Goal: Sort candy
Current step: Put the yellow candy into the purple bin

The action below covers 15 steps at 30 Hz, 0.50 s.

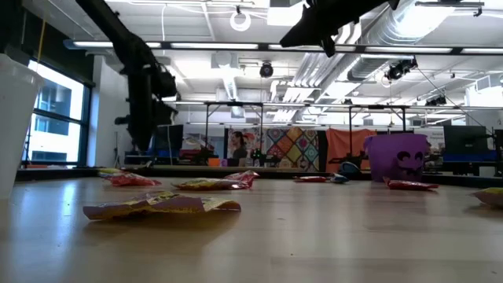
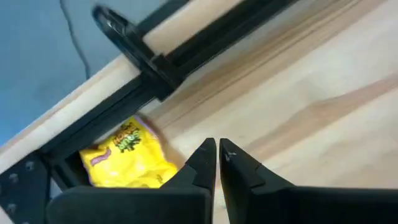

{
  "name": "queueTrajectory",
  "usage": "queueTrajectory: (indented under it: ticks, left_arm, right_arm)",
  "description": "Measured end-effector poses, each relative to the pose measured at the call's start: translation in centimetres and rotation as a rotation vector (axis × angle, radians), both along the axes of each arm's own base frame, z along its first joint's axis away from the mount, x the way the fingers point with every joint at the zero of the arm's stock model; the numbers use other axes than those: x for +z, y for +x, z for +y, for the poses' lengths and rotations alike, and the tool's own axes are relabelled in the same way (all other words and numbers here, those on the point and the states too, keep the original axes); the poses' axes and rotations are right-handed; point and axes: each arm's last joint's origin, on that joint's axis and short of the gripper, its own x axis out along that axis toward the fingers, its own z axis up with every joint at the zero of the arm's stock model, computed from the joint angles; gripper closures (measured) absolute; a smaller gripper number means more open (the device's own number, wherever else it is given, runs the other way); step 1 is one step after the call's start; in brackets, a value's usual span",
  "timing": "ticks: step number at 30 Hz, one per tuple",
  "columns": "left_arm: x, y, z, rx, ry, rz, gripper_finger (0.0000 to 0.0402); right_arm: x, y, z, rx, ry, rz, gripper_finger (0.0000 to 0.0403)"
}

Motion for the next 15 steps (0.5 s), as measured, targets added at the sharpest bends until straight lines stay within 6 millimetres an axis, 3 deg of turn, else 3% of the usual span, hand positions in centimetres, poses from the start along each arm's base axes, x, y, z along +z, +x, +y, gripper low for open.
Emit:
queueTrajectory:
  ticks: [4, 6, 11, 15]
  left_arm:
    - [2.3, 0.2, -1.1, 0.010, 0.112, 0.032, 0.0396]
    - [2.6, 0.2, -1.4, -0.002, 0.123, 0.076, 0.0381]
    - [0.2, -0.3, -1.7, -0.009, -0.035, 0.227, 0.0315]
    - [-2.2, -0.2, -0.9, -0.011, -0.055, 0.369, 0.0259]
  right_arm:
    - [0.6, -0.8, -0.4, -0.017, -0.015, -0.011, 0.0403]
    - [0.9, -1.1, -0.6, -0.019, -0.032, -0.012, 0.0403]
    - [1.1, -1.5, -0.9, -0.029, -0.049, -0.015, 0.0403]
    - [1.1, -1.5, -1.0, -0.029, -0.048, -0.012, 0.0403]
